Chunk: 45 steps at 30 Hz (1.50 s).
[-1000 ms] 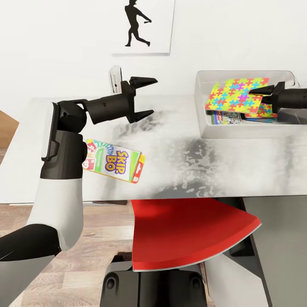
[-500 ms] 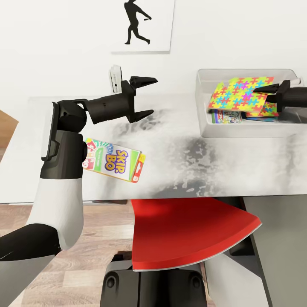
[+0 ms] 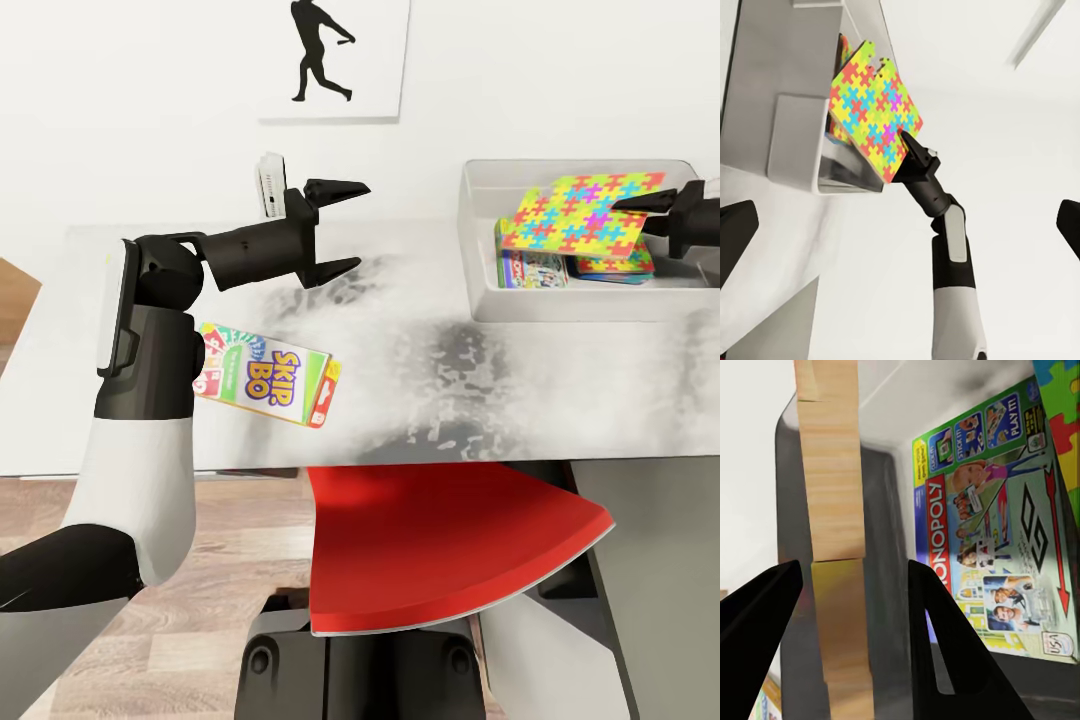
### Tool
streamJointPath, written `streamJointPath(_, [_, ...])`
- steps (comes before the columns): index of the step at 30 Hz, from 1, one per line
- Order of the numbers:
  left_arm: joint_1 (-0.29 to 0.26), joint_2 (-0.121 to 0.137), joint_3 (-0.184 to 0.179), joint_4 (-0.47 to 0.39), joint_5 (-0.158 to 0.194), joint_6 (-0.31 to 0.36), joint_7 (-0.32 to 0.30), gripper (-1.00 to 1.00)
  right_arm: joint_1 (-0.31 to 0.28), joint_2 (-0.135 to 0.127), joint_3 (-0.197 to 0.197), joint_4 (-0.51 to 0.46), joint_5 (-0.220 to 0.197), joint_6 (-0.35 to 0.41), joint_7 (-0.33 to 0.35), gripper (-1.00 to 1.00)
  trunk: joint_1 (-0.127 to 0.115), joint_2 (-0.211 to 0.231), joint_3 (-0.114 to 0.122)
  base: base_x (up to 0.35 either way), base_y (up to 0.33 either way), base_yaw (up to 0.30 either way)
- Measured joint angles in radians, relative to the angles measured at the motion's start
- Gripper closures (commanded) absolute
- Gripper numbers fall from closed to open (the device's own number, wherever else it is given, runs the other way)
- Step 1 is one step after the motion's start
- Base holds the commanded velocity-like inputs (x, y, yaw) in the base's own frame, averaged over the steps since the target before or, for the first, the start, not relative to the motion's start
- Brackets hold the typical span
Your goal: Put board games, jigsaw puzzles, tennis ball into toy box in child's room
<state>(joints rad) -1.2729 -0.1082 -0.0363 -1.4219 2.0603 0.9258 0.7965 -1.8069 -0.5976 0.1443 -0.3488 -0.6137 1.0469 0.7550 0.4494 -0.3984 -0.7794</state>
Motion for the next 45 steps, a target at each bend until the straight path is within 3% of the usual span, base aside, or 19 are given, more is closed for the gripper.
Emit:
streamJointPath(33, [-0.033,-0.012,-0.001,0.001,0.001,-0.001,0.0,-1.0,-0.002,-0.006,-0.011,0.005,-0.001,0.0,0.0,1.0,0.0,0.0,-0.025,0.0,0.0,0.0])
streamJointPath(42, [-0.038,-0.021,-0.002,0.002,0.001,-0.001,0.0,-1.0,-0.001,-0.006,-0.11,0.01,-0.001,-0.001,-0.004,1.0,0.0,0.0,-0.025,0.0,0.0,0.0])
streamJointPath(45, [-0.039,-0.022,-0.002,0.002,0.0,-0.001,0.0,-1.0,-0.001,-0.006,-0.127,0.011,-0.001,-0.002,-0.02,1.0,0.0,0.0,-0.025,0.0,0.0,0.0])
